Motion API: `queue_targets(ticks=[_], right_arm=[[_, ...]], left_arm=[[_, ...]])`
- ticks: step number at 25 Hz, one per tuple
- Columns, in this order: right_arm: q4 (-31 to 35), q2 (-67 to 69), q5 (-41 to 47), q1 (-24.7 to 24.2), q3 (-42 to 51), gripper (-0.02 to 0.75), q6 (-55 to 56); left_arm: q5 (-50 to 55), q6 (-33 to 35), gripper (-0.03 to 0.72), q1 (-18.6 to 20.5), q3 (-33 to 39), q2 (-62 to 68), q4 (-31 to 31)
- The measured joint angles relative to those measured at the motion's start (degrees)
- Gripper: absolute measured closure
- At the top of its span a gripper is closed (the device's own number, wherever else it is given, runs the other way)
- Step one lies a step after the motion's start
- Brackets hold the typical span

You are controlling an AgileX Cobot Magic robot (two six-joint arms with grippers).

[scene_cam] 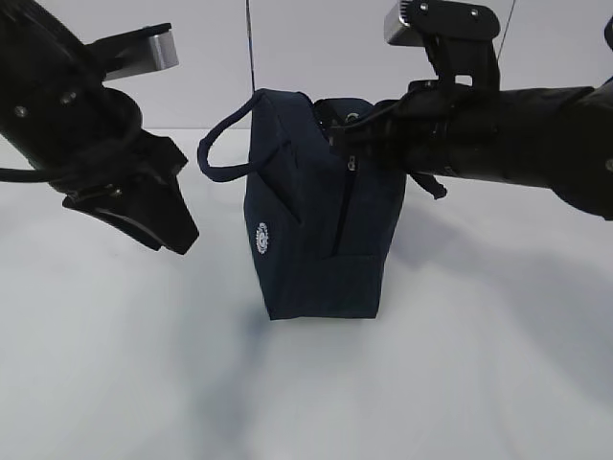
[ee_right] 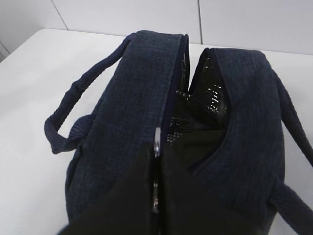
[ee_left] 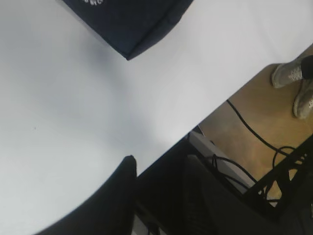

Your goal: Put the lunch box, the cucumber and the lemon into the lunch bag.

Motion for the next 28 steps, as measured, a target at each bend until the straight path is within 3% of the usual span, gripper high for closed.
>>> queue_targets(ticks=[5, 11, 19, 28], right_arm=[[0.58, 0.1, 5.06, 0.0, -3.1, 0.738, 0.8], [2.21, 0.1, 10.71, 0.0, -6.35, 0.738, 0.8], [5.41, 0.1, 12.78, 0.0, -6.8, 0.738, 0.85], [8.42, 0.1, 14.75, 0.0, -7.15, 0.738, 0.85]], left_arm=[[-9.51, 6.35, 0.453, -0.69, 3.2, 0.0, -3.36], [-24.23, 12.08, 0.452, -5.71, 7.87, 0.0, -4.83], [-36.34, 13.11, 0.381, -11.55, 8.5, 4.7, -6.0], [-43.97, 13.19, 0.348, -13.13, 8.5, 10.69, -7.68]])
